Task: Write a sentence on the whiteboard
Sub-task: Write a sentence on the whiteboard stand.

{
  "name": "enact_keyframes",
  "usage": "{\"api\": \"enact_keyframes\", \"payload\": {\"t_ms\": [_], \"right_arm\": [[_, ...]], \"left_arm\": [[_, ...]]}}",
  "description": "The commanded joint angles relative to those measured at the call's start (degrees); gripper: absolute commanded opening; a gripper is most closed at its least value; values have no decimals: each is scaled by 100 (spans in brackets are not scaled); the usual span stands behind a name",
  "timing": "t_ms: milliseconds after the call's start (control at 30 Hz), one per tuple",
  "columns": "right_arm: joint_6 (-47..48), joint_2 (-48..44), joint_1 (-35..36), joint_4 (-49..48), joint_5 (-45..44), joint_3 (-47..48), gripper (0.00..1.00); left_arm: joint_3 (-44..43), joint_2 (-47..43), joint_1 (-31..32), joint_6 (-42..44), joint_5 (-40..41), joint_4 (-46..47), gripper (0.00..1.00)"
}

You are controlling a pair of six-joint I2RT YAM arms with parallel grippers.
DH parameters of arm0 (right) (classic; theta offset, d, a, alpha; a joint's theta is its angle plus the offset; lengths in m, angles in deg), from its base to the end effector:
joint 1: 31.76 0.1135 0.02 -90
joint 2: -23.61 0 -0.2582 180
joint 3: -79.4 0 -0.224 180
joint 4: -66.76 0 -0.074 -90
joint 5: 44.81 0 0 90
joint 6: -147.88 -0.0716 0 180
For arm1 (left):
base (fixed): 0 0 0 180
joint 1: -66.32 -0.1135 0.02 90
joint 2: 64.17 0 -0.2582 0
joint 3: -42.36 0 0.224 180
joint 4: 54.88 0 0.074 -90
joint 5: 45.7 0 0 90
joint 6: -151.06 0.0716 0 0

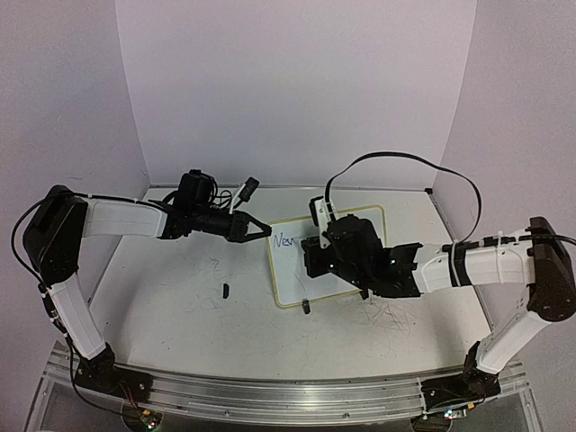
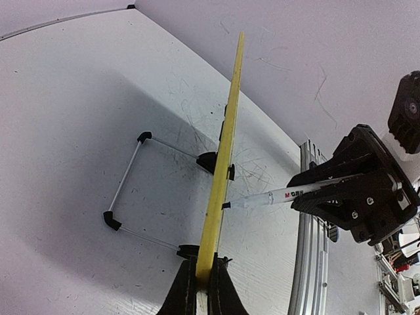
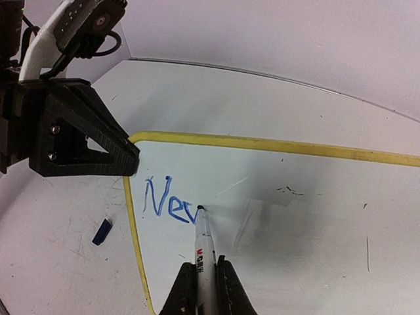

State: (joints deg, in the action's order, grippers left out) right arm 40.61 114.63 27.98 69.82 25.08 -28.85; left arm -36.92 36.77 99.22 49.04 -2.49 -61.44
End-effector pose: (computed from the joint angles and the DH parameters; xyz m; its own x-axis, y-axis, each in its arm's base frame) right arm 0.2060 0.3043 0.2441 -0.3760 -0.0913 -0.9221 -0.5646 0.8116 0.1499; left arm 0.2954 -0.2533 0.2262 -0.5781 0.2041 -0.7900 0.8085 0.2746 -0.5206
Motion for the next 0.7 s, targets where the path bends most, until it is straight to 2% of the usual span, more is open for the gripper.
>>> {"api": "enact_keyframes", "payload": {"t_ms": [0,667], "right_arm": [[85,23,-43,-124,-219,241,0],[-330,-241,-44,65,-92,-256,0]], "left_arm": [[-130,113,-12,-11,46,-353,0],[-123,120,-12,-10,55,-360,0]]}}
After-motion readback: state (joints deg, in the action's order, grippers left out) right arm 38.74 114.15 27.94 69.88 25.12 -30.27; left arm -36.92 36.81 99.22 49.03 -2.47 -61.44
